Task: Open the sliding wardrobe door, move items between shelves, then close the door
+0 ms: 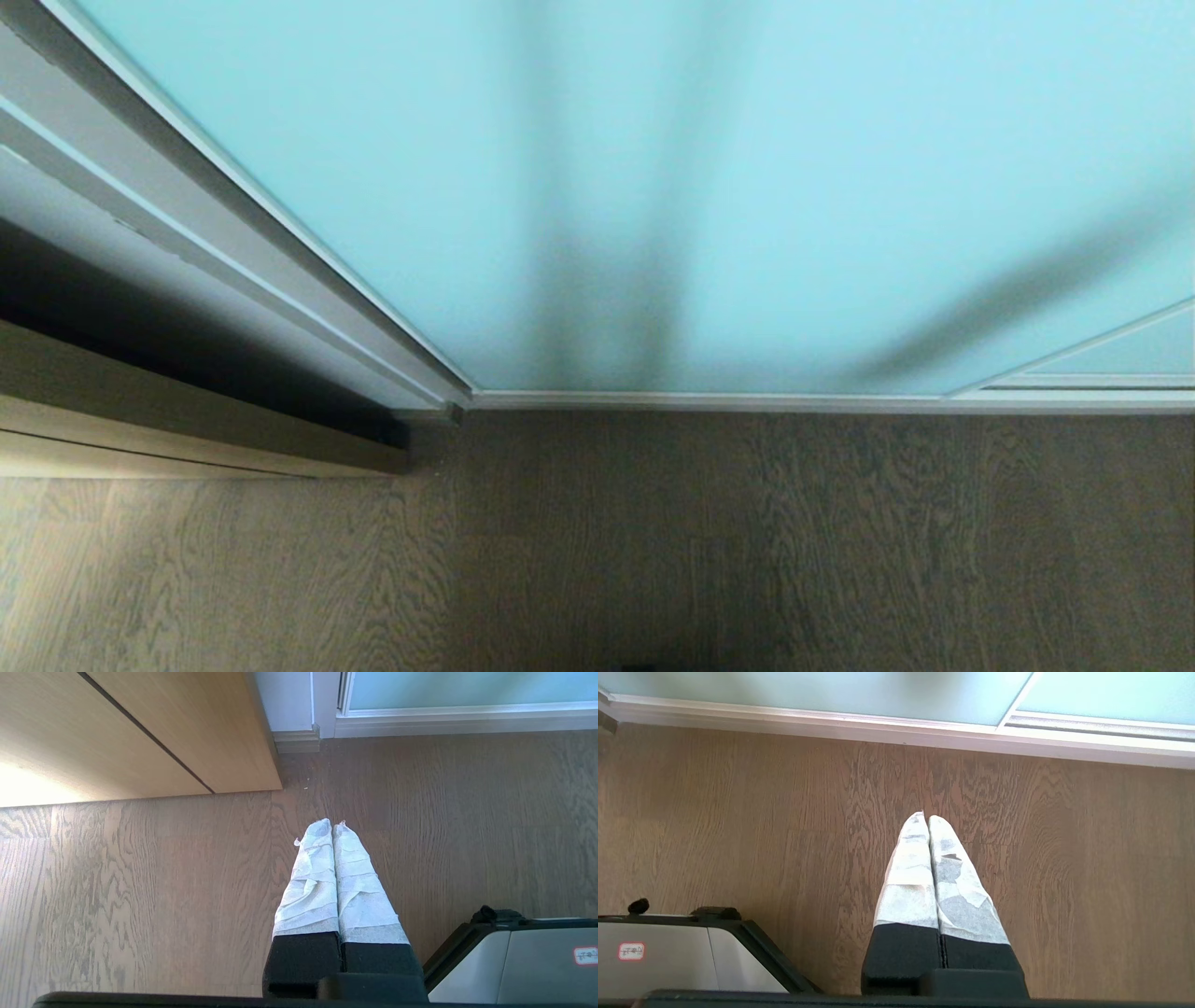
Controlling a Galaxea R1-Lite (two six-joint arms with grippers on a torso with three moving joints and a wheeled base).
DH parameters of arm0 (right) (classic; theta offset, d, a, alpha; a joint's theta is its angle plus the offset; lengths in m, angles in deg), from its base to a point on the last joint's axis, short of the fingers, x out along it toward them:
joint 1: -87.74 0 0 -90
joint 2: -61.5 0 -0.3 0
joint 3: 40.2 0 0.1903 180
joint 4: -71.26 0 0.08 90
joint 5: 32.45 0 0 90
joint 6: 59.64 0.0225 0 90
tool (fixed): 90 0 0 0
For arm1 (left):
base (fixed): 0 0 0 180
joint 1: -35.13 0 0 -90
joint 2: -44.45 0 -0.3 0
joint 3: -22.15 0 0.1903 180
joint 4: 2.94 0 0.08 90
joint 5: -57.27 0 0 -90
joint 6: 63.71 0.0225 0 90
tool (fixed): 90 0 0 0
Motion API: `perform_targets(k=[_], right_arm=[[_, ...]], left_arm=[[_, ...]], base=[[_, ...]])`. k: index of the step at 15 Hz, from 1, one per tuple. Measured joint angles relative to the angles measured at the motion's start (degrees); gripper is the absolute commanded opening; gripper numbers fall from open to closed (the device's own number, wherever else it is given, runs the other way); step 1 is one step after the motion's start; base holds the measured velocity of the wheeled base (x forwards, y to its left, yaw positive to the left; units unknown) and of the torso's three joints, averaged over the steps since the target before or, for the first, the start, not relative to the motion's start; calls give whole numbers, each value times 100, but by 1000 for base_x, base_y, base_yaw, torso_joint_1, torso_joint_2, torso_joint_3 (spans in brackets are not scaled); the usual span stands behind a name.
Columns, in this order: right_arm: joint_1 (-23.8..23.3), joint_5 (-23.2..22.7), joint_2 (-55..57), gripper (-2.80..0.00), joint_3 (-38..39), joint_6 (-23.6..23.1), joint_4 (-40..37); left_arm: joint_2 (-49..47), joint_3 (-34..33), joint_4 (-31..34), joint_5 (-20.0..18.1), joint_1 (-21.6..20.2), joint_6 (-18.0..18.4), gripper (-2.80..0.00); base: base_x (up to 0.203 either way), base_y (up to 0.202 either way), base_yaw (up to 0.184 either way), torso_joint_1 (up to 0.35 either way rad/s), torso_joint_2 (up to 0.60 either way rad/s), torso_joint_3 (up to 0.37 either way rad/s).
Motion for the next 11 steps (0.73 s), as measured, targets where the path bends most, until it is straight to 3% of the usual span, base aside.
perform_targets(k=[11], right_arm=[[0,6,2,-280,0,118,15]], left_arm=[[-2,0,0,-1,0,-1,-280]], base=[[0,0,0,0,0,0]])
